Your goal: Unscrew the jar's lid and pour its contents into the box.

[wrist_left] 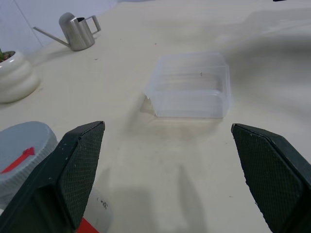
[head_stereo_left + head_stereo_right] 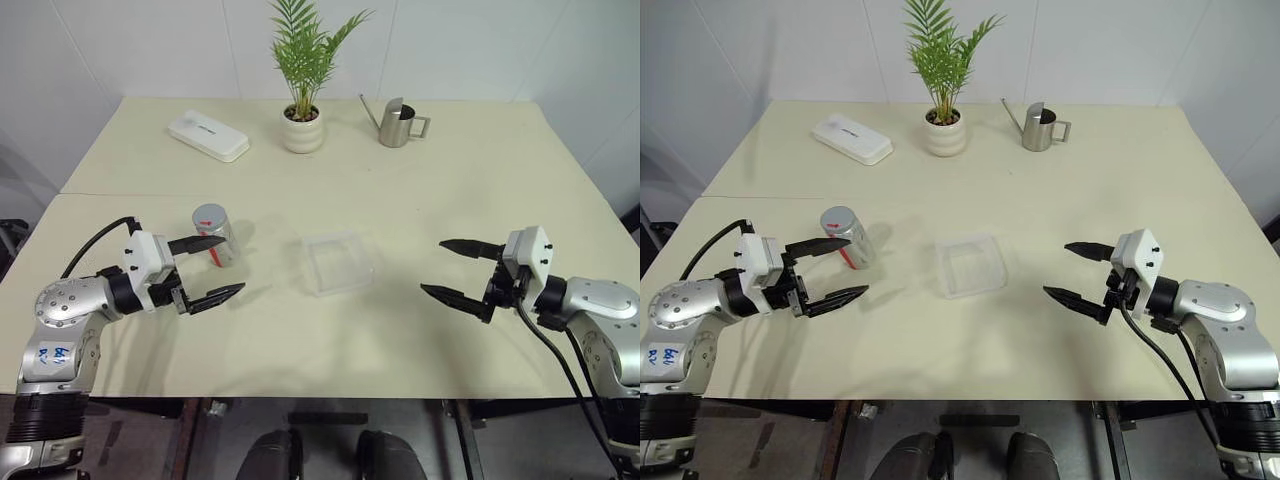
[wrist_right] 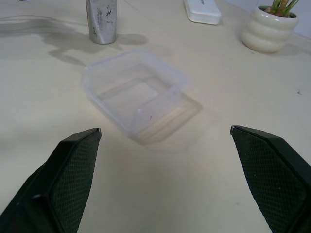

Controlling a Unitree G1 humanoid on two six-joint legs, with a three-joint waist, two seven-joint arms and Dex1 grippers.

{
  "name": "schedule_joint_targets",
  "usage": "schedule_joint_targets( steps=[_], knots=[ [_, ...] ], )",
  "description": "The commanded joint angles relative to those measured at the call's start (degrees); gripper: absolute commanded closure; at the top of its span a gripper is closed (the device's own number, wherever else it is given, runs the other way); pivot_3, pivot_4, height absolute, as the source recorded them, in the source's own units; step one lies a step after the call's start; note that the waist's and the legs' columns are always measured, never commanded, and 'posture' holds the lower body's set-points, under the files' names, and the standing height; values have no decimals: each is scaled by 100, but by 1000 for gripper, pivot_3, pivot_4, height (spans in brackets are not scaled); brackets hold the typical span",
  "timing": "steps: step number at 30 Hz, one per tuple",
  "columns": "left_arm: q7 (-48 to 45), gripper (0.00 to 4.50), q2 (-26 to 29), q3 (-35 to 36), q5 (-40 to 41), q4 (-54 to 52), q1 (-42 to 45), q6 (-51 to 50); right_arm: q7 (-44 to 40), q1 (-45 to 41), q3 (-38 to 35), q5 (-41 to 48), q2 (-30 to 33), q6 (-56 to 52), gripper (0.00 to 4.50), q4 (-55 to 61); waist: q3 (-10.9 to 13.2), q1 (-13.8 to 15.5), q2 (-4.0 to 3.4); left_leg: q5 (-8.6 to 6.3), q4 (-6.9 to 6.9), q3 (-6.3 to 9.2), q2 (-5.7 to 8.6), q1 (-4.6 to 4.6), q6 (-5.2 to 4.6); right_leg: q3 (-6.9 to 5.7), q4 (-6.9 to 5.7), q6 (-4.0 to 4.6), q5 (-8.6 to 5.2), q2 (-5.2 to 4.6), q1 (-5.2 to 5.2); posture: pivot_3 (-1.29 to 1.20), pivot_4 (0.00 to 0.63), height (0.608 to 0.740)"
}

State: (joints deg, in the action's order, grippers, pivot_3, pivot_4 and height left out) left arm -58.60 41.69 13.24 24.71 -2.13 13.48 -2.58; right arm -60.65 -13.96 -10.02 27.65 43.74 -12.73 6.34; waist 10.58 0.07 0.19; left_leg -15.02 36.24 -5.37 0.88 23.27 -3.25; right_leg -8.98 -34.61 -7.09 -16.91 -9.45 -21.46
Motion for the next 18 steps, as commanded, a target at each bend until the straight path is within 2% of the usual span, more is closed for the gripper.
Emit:
schedule_joint_targets(
  steps=[1,5,8,12,15,18],
  knots=[
    [145,52,29,209,67,-265,-95,4,60,34,-190,59,41,15,0,170,0,-1,0,0,0,0,0,0,0,0,0,0,0,0,0,0,150,740],
    [393,52,-58,349,92,-508,-458,-24,25,-32,-39,88,-71,17,0,140,0,-12,0,0,0,0,0,0,1,1,-1,0,0,-1,0,0,150,740],
    [1138,52,-483,812,20,-1084,-1458,-128,-31,-413,279,75,-357,56,0,-28,0,-108,0,-5,-4,-8,-6,-8,3,12,6,0,1,-6,2,0,150,740],
    [1971,52,-938,1113,-22,-1734,-2112,-336,-9,-670,461,166,-597,-63,0,143,6,-86,10,-3,-1,2,-13,-4,7,2,6,1,0,-4,3,0,150,740],
    [2907,52,-1385,1187,-304,-2077,-2256,-528,78,-996,670,236,-841,-228,0,277,7,5,11,-6,16,4,-13,-5,11,8,7,5,3,-14,6,0,150,740],
    [3782,52,-1791,1028,-760,-2189,-2044,-676,257,-1397,863,204,-1150,-369,0,305,6,45,12,-18,22,6,-12,-6,30,46,13,14,14,-23,6,0,150,740]
  ],
)
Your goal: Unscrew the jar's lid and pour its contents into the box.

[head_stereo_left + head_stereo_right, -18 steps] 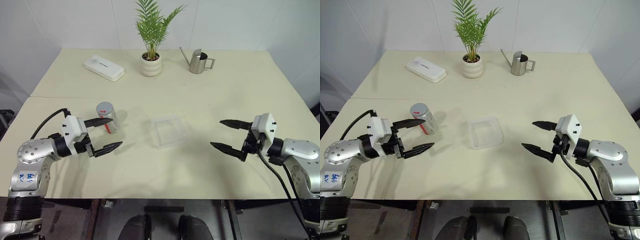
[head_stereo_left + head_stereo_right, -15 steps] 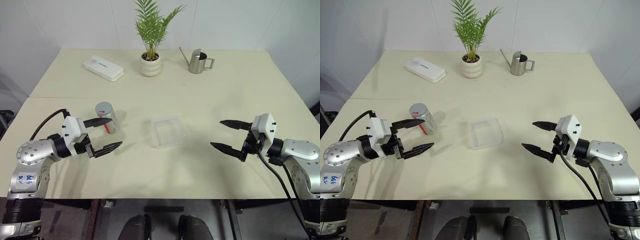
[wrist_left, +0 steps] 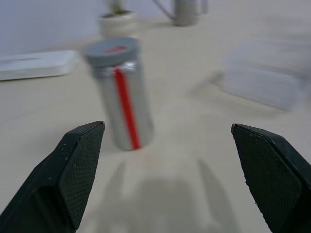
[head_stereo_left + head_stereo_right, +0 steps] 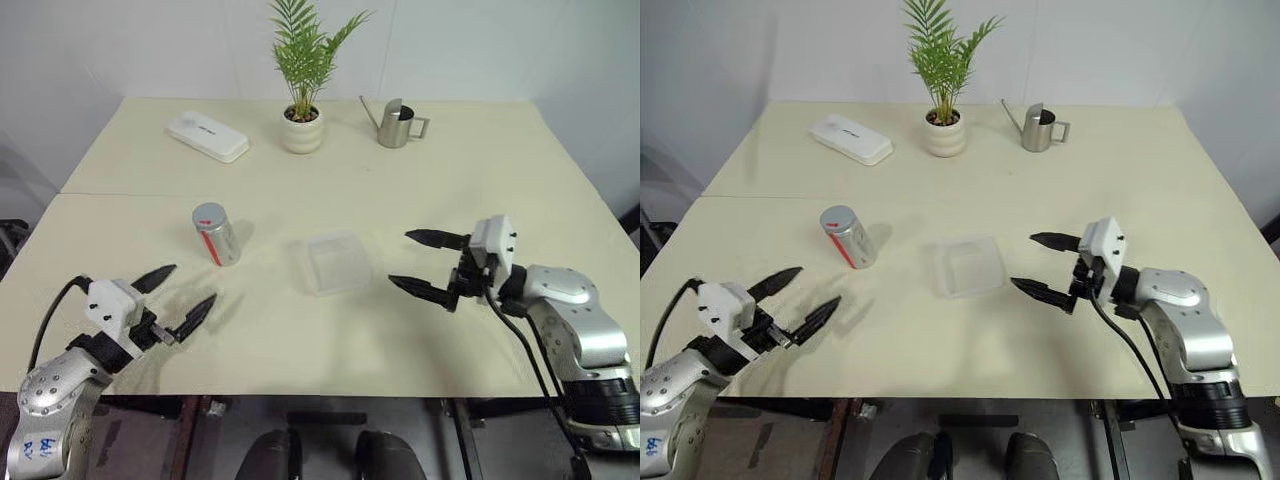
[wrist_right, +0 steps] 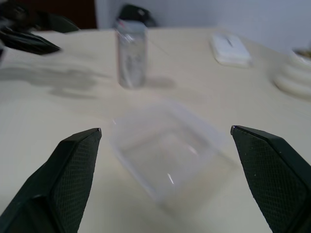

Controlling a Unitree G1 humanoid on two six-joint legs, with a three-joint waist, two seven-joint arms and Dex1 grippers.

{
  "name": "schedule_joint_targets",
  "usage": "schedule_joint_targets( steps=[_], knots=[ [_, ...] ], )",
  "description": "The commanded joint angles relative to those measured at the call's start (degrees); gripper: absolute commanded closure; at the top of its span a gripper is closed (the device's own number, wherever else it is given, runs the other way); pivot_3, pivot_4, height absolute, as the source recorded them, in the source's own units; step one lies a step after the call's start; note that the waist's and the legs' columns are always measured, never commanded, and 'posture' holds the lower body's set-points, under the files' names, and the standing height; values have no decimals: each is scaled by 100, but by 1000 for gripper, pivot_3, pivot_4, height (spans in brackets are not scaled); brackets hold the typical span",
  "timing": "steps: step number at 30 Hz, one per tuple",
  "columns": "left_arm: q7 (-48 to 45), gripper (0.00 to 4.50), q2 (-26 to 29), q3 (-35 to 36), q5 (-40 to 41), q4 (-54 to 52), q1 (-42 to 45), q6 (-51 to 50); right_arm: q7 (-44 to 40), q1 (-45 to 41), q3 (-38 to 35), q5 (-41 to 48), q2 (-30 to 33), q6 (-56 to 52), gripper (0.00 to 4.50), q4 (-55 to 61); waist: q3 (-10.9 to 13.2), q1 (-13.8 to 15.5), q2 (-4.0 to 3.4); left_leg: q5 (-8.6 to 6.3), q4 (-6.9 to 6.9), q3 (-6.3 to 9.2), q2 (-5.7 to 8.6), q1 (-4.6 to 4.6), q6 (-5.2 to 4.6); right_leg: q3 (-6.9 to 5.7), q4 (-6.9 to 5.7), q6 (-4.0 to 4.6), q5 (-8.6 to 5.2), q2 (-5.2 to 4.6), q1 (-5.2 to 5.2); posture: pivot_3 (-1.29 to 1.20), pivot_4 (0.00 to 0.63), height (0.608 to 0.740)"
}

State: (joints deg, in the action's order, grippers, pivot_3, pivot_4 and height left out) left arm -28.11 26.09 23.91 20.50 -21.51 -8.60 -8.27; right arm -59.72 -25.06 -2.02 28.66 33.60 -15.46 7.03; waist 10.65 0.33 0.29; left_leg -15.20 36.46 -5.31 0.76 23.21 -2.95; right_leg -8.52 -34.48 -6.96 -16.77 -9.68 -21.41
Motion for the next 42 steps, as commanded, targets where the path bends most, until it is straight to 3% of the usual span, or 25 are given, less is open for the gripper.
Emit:
schedule_joint_targets(
  steps=[1,14,27,30,37,42],
  knots=[
    [902,52,-316,-81,-395,-260,263,-166,229,-382,113,95,-216,-152,0,273,0,39,1,0,0,0,0,0,-1,8,-2,2,3,3,-3,0,150,740],
    [2089,52,-1066,-1078,-1353,722,1705,-190,723,-793,491,175,-933,-510,0,729,-3,98,4,8,-4,-21,-4,10,-29,-41,-15,3,6,35,-14,0,150,740],
    [2154,52,-1028,-1382,-1785,2397,2702,530,902,-840,578,201,-1228,-591,0,800,-2,96,5,8,-1,-22,-3,10,-28,-49,-13,-1,7,32,-11,0,150,740],
    [2059,592,-1030,-1403,-1745,2599,2805,723,938,-829,580,204,-1255,-594,0,814,-2,86,5,9,-4,-22,-4,10,-30,-51,-13,-1,7,33,-14,0,150,740],
    [2048,2537,-1083,-1354,-1721,3024,3027,1171,1059,-616,582,187,-1329,-558,0,869,-2,89,5,7,-4,-22,-2,11,-33,-56,-11,-1,7,33,-13,0,150,740],
    [1468,2537,-1028,-1239,-1130,2680,2901,1272,1196,-501,587,167,-1338,-639,0,935,-2,88,5,7,-3,-23,-2,11,-33,-55,-10,-1,7,32,-13,0,150,740]
  ],
)
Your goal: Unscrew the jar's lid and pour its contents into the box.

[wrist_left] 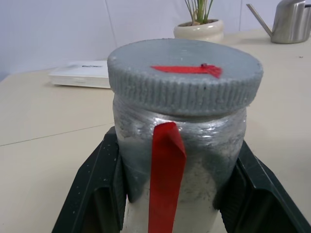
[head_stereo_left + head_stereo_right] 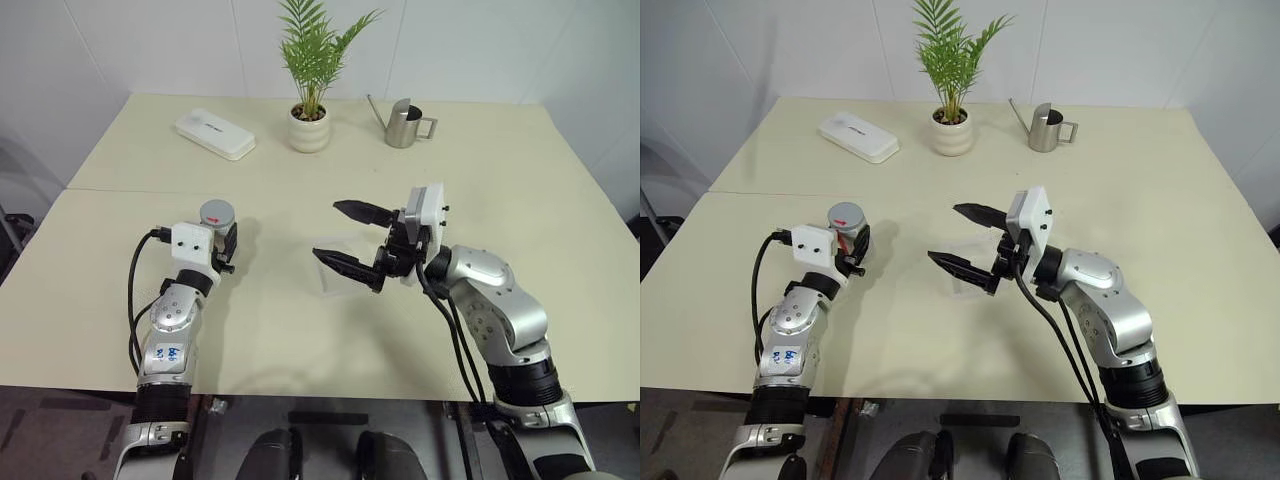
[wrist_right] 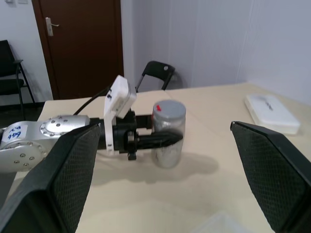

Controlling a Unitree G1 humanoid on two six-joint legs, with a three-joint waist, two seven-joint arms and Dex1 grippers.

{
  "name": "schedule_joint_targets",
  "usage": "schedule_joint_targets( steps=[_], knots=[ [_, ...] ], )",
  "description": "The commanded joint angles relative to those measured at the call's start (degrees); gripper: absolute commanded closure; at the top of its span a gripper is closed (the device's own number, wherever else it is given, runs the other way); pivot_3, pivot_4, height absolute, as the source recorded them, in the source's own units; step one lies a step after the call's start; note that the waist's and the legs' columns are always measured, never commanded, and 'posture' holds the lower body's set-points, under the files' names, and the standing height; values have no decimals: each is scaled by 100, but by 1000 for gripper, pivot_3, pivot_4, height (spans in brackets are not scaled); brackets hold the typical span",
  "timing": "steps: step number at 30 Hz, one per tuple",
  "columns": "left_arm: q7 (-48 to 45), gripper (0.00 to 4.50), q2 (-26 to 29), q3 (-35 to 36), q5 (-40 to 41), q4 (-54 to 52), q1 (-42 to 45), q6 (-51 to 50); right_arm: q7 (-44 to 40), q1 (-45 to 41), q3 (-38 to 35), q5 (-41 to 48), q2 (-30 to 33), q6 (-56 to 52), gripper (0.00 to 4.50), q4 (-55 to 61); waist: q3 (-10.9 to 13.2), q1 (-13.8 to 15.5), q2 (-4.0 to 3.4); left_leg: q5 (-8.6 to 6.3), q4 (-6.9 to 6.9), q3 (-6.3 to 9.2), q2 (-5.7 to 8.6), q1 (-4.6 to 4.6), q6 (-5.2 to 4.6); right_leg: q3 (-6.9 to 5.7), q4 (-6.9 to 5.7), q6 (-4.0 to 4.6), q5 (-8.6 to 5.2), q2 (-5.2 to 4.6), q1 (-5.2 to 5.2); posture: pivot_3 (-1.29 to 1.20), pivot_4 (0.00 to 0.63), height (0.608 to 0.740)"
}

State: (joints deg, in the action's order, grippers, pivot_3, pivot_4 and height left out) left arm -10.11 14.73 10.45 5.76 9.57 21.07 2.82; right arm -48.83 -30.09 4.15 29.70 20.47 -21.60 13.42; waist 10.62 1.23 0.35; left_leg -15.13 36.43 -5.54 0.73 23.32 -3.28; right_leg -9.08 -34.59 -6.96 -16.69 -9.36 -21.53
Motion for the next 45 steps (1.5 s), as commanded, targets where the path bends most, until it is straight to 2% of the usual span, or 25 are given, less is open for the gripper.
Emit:
schedule_joint_targets(
  steps=[1,7,11,17,21,34,37,41,45],
  knots=[
    [-666,2537,323,132,534,-716,-166,-1,255,-77,-37,49,4,-214,0,328,0,-5,0,0,0,0,0,0,0,0,0,0,0,0,0,0,150,740],
    [-2576,2537,1679,107,1890,-1953,-472,-1428,781,-772,15,336,-162,-1126,0,464,5,-158,2,6,-2,3,-11,-1,15,3,-7,7,-4,-7,-6,0,150,740],
    [-3136,2537,2119,-92,2313,-2388,-366,-2112,948,-1137,477,225,-380,-1545,0,499,6,-156,1,6,-3,6,-16,-5,21,7,-10,12,-6,-4,-6,0,150,740],
    [-3167,2537,1938,-354,2412,-2555,-149,-2519,943,-1408,924,-7,-675,-1570,0,259,6,-142,1,6,-4,4,-15,-2,19,7,-12,12,-6,20,-6,0,150,740],
    [-3211,2537,1833,-556,2222,-2508,-122,-2430,953,-1603,1098,-341,-783,-1334,0,-86,6,-152,2,6,-5,3,-15,-3,19,9,-11,12,-6,25,-6,0,150,740],
    [-3087,2537,1702,-496,2264,-2540,-48,-2436,718,-1638,918,-375,-927,-1261,0,-489,6,-154,2,5,-7,2,-25,-2,25,17,-7,13,-7,43,-8,0,150,740],
    [-3072,2537,1677,-456,2311,-2534,-10,-2439,667,-1565,889,-282,-948,-1304,611,-391,6,-154,1,4,-7,2,-27,-2,26,17,-6,13,-7,45,-8,0,150,740],
    [-3137,2537,1653,-424,2388,-2524,37,-2440,644,-1538,850,-246,-956,-1313,1913,-346,6,-154,1,3,-7,2,-30,-2,28,18,-5,13,-7,48,-8,0,150,740],
    [-3360,2537,1630,-402,2585,-2450,136,-2407,541,-1564,786,-222,-895,-1303,1937,-396,6,-153,1,3,-7,2,-31,-2,29,19,-5,14,-8,50,-8,0,150,740]
  ],
)
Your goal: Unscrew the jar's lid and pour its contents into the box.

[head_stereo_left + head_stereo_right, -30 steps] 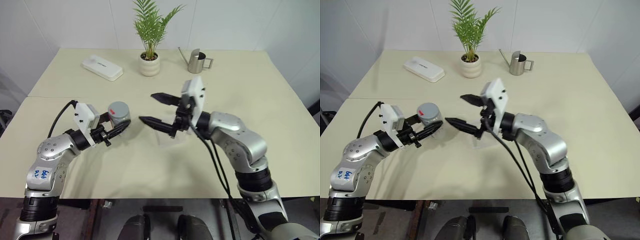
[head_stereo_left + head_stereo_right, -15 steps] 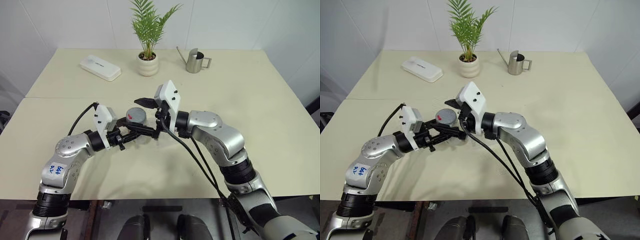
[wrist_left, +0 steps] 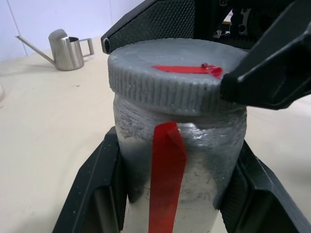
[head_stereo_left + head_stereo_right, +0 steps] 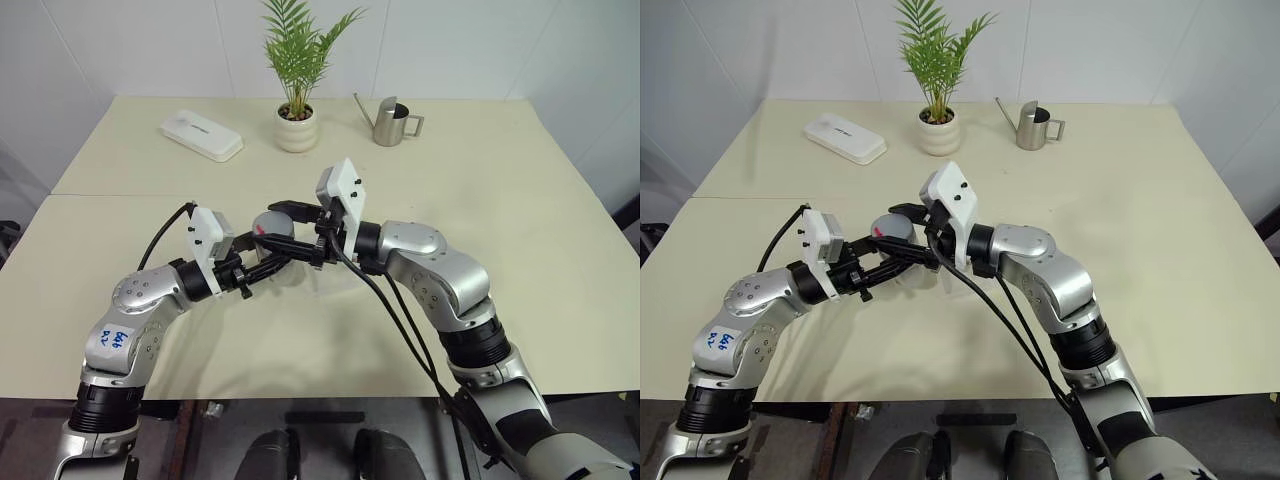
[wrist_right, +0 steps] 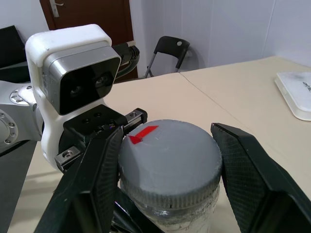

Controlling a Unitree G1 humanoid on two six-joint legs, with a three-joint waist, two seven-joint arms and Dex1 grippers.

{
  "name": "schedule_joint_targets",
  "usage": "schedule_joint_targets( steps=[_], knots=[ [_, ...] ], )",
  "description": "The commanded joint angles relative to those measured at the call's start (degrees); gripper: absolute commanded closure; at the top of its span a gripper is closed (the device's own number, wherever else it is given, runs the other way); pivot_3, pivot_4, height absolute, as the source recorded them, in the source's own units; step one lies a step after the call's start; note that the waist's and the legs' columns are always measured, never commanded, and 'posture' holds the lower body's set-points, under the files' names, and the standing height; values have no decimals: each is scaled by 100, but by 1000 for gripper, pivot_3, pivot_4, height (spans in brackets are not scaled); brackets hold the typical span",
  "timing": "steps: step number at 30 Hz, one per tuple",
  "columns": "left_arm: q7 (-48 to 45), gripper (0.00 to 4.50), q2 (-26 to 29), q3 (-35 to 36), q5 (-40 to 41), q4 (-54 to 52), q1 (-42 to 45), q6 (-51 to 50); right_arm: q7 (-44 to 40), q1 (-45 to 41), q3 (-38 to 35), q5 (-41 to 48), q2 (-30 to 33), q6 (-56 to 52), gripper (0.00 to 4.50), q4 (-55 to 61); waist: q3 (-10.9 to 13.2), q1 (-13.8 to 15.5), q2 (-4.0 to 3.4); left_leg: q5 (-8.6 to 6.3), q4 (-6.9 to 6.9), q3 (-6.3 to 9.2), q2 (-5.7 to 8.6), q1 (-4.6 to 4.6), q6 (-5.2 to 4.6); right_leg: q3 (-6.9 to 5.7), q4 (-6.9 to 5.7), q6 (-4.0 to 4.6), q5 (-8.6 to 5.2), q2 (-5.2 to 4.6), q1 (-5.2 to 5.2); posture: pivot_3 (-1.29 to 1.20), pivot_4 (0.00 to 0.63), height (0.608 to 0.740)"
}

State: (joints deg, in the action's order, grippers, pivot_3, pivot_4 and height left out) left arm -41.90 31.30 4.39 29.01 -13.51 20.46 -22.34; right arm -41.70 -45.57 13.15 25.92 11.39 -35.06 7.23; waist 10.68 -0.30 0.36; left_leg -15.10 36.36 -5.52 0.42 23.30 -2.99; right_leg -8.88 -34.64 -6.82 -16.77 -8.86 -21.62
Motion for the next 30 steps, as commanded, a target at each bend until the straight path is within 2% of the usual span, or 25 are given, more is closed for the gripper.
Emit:
schedule_joint_targets(
  steps=[1,7,13,17,22,28,30],
  knots=[
    [-322,2537,-43,194,359,-91,281,115,-354,-62,-118,179,107,81,1937,178,0,1,0,0,0,0,0,0,1,0,0,0,0,1,0,0,150,740],
    [-1306,2537,-78,-41,643,266,758,131,-1878,-645,-135,376,671,407,1937,-306,1,5,1,0,6,-3,-1,3,0,0,8,0,0,6,2,0,150,740],
    [-2211,2537,-255,-528,452,750,1200,306,-3223,-1262,-47,457,1079,550,1937,-783,1,4,1,0,8,-7,-10,1,0,1,9,1,0,17,3,0,150,740],
    [-2418,2537,-334,-591,386,926,1328,417,-3539,-1320,-85,430,1177,541,1937,-821,1,-4,1,0,9,-9,-12,1,0,0,10,1,0,18,3,0,150,740],
    [-2513,2537,-429,-611,281,1103,1458,540,-3509,-1243,-201,425,1264,407,1937,-741,1,5,1,0,14,-11,-13,2,0,-1,10,1,0,17,3,0,150,740],
    [-2356,2537,-391,-482,48,1353,1502,713,-2707,-967,-710,501,1222,399,16,-498,1,8,1,0,20,-10,-14,3,0,1,9,1,0,16,3,0,150,740],
    [-2259,2537,-382,-457,-7,1430,1527,695,-2467,-923,-845,549,1163,408,16,-370,1,10,1,0,21,-11,-14,3,0,2,9,1,0,16,4,0,150,740]
  ],
)
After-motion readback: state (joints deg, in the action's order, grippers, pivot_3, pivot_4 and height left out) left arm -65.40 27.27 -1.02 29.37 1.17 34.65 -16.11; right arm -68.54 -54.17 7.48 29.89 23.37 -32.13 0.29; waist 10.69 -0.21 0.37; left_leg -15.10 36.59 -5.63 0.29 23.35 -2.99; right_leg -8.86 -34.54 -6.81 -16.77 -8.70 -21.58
